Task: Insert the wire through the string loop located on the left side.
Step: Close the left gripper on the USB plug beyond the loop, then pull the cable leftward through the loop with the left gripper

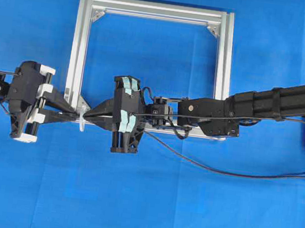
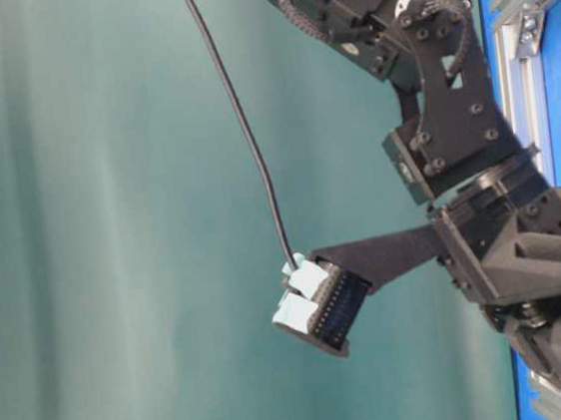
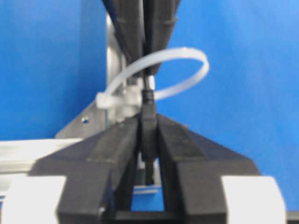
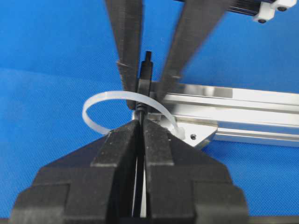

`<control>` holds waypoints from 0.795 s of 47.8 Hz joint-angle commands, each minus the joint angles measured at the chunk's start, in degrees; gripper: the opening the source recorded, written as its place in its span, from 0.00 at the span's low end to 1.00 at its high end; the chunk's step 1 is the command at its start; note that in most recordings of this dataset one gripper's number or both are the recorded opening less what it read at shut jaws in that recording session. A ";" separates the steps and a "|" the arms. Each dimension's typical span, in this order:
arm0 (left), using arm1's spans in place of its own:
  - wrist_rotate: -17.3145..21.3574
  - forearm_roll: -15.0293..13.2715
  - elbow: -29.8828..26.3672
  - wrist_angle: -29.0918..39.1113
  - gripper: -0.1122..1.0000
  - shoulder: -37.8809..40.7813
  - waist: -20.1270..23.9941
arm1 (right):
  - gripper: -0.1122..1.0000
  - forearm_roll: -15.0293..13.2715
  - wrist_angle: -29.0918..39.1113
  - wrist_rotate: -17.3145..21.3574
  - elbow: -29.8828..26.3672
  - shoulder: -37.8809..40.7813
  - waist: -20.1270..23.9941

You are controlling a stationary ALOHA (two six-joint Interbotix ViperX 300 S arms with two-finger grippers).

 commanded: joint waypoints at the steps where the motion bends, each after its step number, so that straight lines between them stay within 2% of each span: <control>1: 0.09 0.09 -0.70 -0.26 0.16 -0.79 0.18 | 0.01 -0.09 -0.09 -0.09 -1.05 -1.23 -0.18; 29: 0.09 0.09 -0.70 -0.26 0.17 -0.88 0.18 | 0.03 -0.35 0.35 -0.18 -0.97 -1.23 -0.18; 34: 0.18 0.09 -0.70 -0.26 0.17 -0.88 0.18 | 0.09 -0.26 0.35 -0.09 -0.88 -1.23 -0.18; 38: 0.09 0.09 -0.62 -0.26 0.17 -1.05 0.18 | 0.20 -0.18 0.44 0.00 -0.88 -1.23 -0.18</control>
